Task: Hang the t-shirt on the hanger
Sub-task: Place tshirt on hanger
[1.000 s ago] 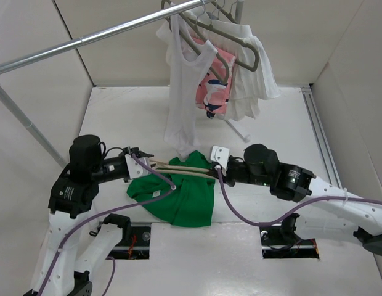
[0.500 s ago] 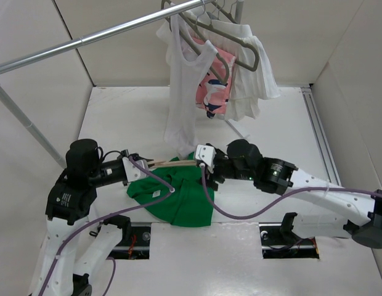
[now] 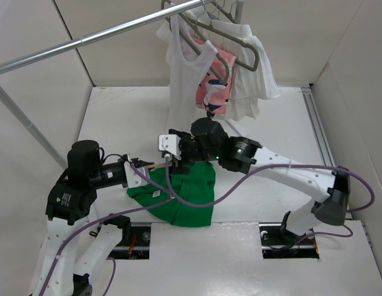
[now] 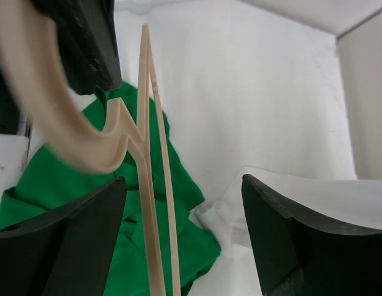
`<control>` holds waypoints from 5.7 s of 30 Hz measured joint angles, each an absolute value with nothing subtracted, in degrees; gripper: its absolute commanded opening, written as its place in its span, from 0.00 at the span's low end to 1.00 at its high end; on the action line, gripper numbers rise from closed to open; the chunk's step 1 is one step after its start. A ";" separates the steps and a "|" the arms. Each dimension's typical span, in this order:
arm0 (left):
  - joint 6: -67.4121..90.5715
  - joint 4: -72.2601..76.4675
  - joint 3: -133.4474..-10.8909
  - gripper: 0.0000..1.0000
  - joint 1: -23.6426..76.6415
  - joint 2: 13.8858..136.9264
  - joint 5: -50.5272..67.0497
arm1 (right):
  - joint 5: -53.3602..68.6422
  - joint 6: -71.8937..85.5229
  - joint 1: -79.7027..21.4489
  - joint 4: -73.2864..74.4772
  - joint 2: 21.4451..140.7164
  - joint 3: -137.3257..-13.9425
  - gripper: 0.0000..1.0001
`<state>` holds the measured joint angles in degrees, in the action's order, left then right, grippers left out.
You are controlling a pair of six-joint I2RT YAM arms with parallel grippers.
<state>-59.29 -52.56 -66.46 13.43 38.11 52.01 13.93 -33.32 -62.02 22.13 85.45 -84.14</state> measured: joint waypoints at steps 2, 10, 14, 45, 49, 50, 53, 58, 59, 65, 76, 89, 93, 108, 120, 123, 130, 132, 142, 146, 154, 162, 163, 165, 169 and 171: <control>-59.53 -52.60 -66.46 0.00 13.43 38.11 52.01 | 14.79 -34.33 -62.02 22.24 88.73 -84.84 0.79; -56.97 -50.65 -64.42 0.00 13.43 36.62 51.90 | 19.77 -33.04 -62.02 19.66 92.92 -81.30 0.32; -55.70 -49.50 -63.75 0.00 13.45 35.90 52.42 | 18.74 -28.99 -62.15 16.32 92.92 -79.75 0.00; -53.21 -46.00 -42.83 0.81 13.43 49.63 11.81 | -1.96 -10.70 -62.26 34.63 63.02 -62.72 0.00; -57.08 -44.66 -39.48 0.73 14.61 51.88 10.41 | -2.13 -10.33 -62.26 34.70 62.15 -61.06 0.00; -57.14 -43.48 -38.30 0.67 15.03 52.84 9.19 | -2.13 -10.26 -62.26 34.81 61.93 -60.62 0.00; -56.64 -39.64 -34.72 0.66 15.68 57.91 5.41 | -1.98 -10.24 -62.26 34.72 61.73 -60.05 0.00; -55.53 -36.29 -33.54 0.59 15.66 61.78 2.63 | -0.73 -10.26 -62.26 33.85 61.95 -60.05 0.00; -55.57 -36.23 -33.54 0.61 15.66 61.80 2.68 | -0.58 -10.28 -62.26 33.82 62.08 -60.05 0.00; -54.54 -38.87 -34.33 0.70 15.66 57.01 2.85 | -0.56 -10.52 -62.26 33.87 63.29 -60.05 0.00; -55.44 -44.56 -38.11 0.70 17.19 50.52 8.25 | -0.01 -10.96 -62.26 33.87 66.61 -60.05 0.00; -55.22 -44.77 -36.14 0.57 18.79 59.22 5.34 | 0.25 -11.40 -62.26 33.47 67.13 -60.18 0.00; -54.48 -42.96 -36.12 0.35 18.79 59.79 3.25 | 0.23 -11.40 -62.26 33.39 67.09 -60.18 0.00; -49.08 -45.78 -43.55 0.00 18.79 59.53 6.92 | 7.81 -17.17 -62.24 35.40 65.56 -61.34 0.00; -35.68 -45.45 -60.97 0.00 18.79 71.24 13.78 | 19.64 -17.12 -62.22 53.67 62.22 -70.35 0.00; -33.87 -45.93 -61.54 0.00 18.96 73.93 14.46 | 22.74 -16.99 -62.22 53.91 59.86 -70.32 0.00; -30.35 -47.70 -64.31 0.00 21.32 74.15 13.82 | 29.02 -17.19 -62.30 48.12 63.42 -70.35 0.00; -29.67 -47.79 -65.04 0.00 21.82 74.13 13.19 | 30.15 -17.39 -62.41 45.60 66.26 -70.35 0.00; -28.77 -50.15 -65.12 0.00 21.80 71.33 11.46 | 22.55 -15.81 -63.42 39.42 72.16 -71.42 0.00; -29.19 -50.72 -65.12 0.00 22.06 68.79 11.40 | 21.08 -14.92 -63.46 38.85 72.29 -71.85 0.00; -29.54 -52.05 -67.37 0.00 22.76 68.27 15.03 | 21.91 -12.19 -63.46 30.96 75.00 -69.58 0.00; -31.64 -54.33 -72.77 0.00 22.79 62.94 26.09 | 15.64 -8.64 -63.46 21.08 73.58 -62.92 0.00; -31.70 -54.50 -73.08 0.00 22.79 62.08 27.09 | 14.20 -8.05 -63.53 20.49 73.45 -62.74 0.00; -31.66 -54.65 -73.28 0.00 22.83 60.93 28.71 | 10.85 -7.11 -63.88 18.06 73.30 -62.50 0.00; -31.27 -54.72 -73.30 0.00 22.83 60.47 31.42 | 7.20 -6.26 -64.69 15.44 73.23 -61.69 0.00; -31.03 -54.74 -73.30 0.00 22.81 60.51 33.17 | 5.72 -6.22 -64.77 14.76 73.84 -61.73 0.00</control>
